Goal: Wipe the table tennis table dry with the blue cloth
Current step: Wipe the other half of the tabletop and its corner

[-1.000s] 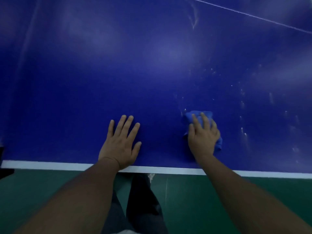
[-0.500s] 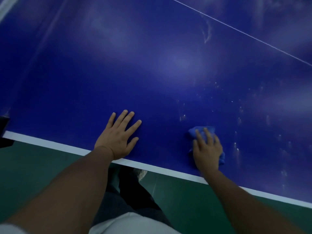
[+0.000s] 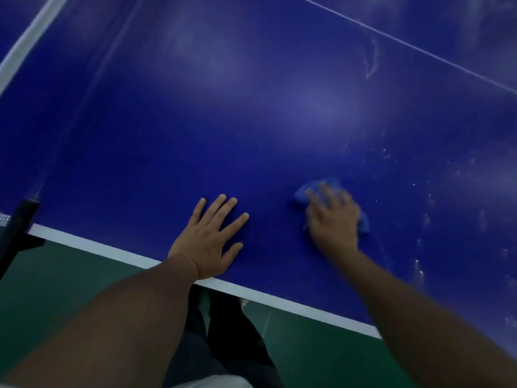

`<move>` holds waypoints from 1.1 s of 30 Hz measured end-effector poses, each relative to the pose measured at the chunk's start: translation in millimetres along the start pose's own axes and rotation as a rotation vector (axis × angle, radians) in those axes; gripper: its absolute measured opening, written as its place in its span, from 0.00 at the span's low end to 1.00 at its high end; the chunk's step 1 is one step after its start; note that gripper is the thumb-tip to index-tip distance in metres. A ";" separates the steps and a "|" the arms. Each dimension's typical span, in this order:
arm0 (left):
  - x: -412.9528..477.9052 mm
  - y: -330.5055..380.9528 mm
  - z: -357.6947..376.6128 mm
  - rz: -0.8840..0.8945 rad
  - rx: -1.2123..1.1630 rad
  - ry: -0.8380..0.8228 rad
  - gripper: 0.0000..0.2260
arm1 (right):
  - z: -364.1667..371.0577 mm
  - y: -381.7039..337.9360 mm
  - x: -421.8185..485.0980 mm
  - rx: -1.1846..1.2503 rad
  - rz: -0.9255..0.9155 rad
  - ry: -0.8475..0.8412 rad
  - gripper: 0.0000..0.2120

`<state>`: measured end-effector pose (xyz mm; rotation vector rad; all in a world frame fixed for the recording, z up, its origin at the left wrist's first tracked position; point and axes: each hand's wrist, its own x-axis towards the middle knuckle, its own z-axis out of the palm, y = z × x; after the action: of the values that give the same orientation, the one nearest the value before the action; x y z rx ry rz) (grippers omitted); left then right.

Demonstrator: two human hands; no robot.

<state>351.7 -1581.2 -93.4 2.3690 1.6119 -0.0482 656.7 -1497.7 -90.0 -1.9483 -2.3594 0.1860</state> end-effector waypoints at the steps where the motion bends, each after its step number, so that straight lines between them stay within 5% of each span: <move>1: -0.6 0.6 0.4 0.002 0.005 -0.008 0.29 | -2.6 9.5 11.1 0.040 0.221 0.009 0.22; 4: -7.6 1.7 3.9 -0.004 -0.001 0.005 0.29 | 0.0 -11.2 -15.1 0.041 0.337 0.067 0.23; 9: 0.5 -0.1 1.1 0.012 0.006 0.011 0.29 | 14.9 -81.6 -96.9 0.031 -0.050 0.005 0.21; 14: -1.3 0.6 1.8 0.021 0.008 0.013 0.29 | 13.8 -68.7 -28.5 0.011 -0.406 -0.031 0.21; 19: -1.2 0.9 -2.9 0.005 -0.025 -0.017 0.29 | 1.6 -6.9 65.3 0.034 0.281 0.061 0.21; 21: -3.0 1.7 -4.6 0.002 -0.044 -0.017 0.29 | 3.1 -19.5 54.4 0.038 0.393 0.100 0.21; 27: 2.0 1.6 -5.8 -0.024 -0.206 0.082 0.24 | 19.8 -113.3 -32.6 0.028 -0.172 -0.033 0.21; 33: 62.4 -6.7 -22.8 0.005 -0.139 0.113 0.25 | 12.5 -53.3 51.6 0.006 -0.394 -0.043 0.20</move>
<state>366.4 -1516.7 -84.2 2.3063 1.6024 0.1964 593.4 -1457.6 -95.8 -1.4468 -2.7029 0.2084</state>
